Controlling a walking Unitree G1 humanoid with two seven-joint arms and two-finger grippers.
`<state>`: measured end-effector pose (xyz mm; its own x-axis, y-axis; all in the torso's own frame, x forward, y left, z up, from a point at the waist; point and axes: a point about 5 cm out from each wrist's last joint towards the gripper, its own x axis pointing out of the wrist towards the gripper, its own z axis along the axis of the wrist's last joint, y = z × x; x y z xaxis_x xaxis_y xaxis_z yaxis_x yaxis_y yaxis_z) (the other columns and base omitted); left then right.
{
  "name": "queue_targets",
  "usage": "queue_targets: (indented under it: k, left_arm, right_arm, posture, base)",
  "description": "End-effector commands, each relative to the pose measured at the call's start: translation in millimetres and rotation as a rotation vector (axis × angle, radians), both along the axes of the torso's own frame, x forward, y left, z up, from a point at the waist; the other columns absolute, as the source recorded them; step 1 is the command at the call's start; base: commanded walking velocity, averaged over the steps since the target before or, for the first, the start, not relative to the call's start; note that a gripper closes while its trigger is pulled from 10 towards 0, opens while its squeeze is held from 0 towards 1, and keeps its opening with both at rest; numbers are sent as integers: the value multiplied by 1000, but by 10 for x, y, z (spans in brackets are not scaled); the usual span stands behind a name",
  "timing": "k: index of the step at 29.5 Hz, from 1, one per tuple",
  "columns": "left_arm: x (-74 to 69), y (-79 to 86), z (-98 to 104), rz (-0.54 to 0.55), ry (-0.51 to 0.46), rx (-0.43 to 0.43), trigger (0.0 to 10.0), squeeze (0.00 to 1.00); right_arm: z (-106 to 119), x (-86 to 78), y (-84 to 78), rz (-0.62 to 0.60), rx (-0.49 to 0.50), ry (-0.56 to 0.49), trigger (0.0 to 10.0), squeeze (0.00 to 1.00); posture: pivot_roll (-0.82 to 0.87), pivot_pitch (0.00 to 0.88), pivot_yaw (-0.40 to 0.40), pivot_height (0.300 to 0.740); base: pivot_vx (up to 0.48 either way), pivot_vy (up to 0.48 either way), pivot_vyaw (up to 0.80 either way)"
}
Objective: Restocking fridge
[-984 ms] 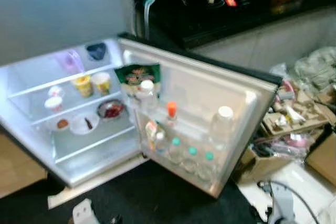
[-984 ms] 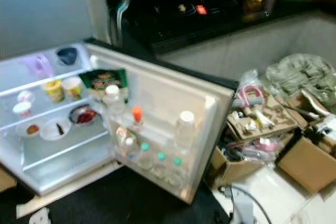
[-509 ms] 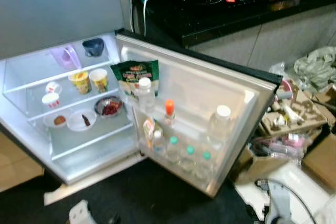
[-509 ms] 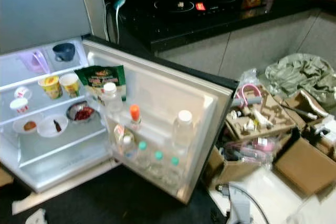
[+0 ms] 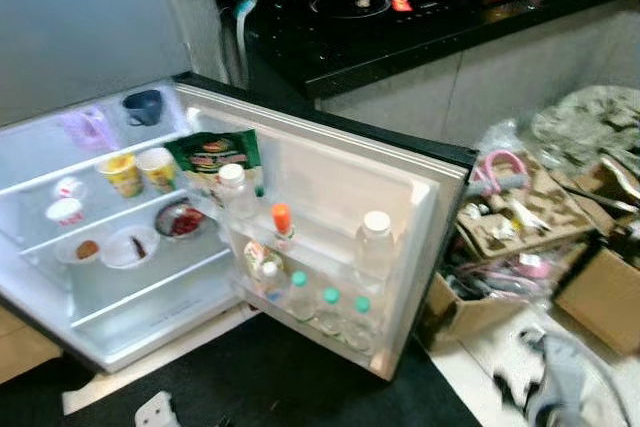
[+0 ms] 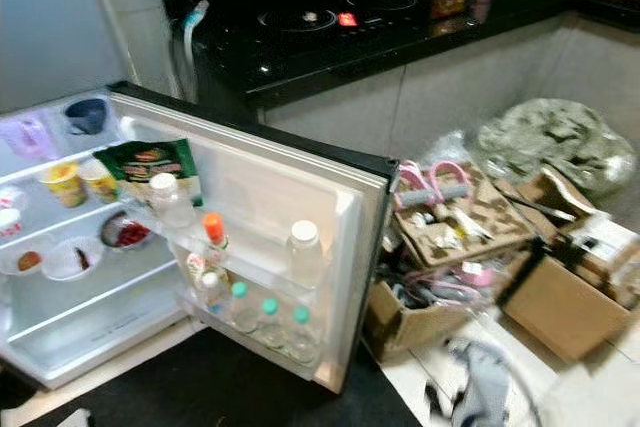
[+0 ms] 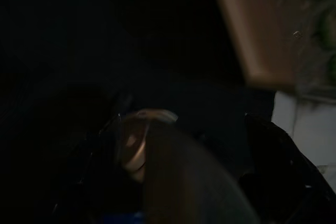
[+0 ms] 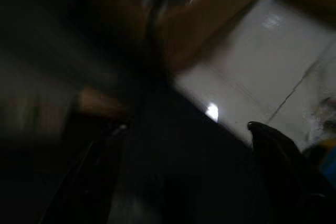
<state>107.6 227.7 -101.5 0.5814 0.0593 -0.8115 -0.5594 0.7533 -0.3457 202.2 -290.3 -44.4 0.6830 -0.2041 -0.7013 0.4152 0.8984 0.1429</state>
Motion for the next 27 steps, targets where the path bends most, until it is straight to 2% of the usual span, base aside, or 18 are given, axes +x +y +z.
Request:
queue_targets:
  k: [1, 4, 9, 10, 11, 14, 15, 16, 18, 20, 23, 25, 27]
  left_arm:
    - [-59, 35, -3, 0, -2, 2, 10000, 0]
    - [-73, 59, 0, -10, 0, 15, 10000, 0]
    - [-101, 138, 11, 27, 5, 32, 10000, 0]
    - [-86, 144, 16, 30, 0, 33, 10000, 0]
    - [-78, 150, 20, 34, -5, 33, 10000, 0]
    - [-74, 153, 23, 36, -7, 32, 10000, 0]
    - [-74, 139, 17, 25, 2, 30, 10000, 0]
    - [-74, 139, 17, 25, 2, 30, 10000, 0]
    - [-70, 124, 14, 6, 5, 28, 10000, 0]
    - [-50, 146, 26, -9, 2, 35, 10000, 0]
    - [-19, 184, 43, -16, 0, 49, 10000, 0]
    - [20, 185, 54, -17, -12, 51, 10000, 0]
    - [33, 181, 58, -16, -18, 50, 10000, 0]
  right_arm:
    - [162, 152, -116, -85, 23, -130, 0, 0]
    - [266, 248, -181, -123, 29, -191, 0, 0]
    - [636, 610, -273, -184, 106, -417, 0, 0]
    - [760, 709, -306, -210, 135, -488, 2863, 0]
    - [839, 768, -327, -229, 157, -535, 2863, 0]
    - [885, 800, -339, -239, 170, -563, 2863, 0]
    - [959, 849, -358, -248, 186, -603, 10000, 0]
    - [959, 849, -358, -248, 186, -603, 10000, 0]
    - [1140, 961, -385, -246, 241, -716, 10000, 0]
    - [1259, 1049, -344, -192, 314, -807, 10000, 0]
    - [1322, 1131, -242, -104, 359, -846, 10000, 0]
    - [1412, 1244, -68, 15, 436, -908, 10000, 0]
    - [1437, 1271, -21, 48, 458, -924, 10000, 0]
  posture:
    - [-33, 0, 8, 740]
    - [-34, 0, 7, 740]
    - [-41, 0, 4, 740]
    - [-41, 0, 2, 740]
    - [-43, 0, 4, 740]
    - [-43, 0, 4, 740]
    - [-42, 0, 7, 740]
    - [-42, 0, 7, 740]
    - [-37, 0, 12, 740]
    - [-38, 0, 12, 740]
    - [-43, 0, 5, 740]
    - [-42, 0, 6, 740]
    - [-42, 0, 6, 740]
  base:
    - [0, 0, 0]
    - [0, 0, 0]
    - [0, 0, 0]
    - [0, 0, 0]
    - [0, 0, 0]
    - [0, 0, 0]
    - [0, 0, 0]
    - [0, 0, 0]
    - [0, 0, 0]
    - [0, 0, 0]
    - [0, 0, 0]
    - [0, 0, 0]
    - [0, 0, 0]
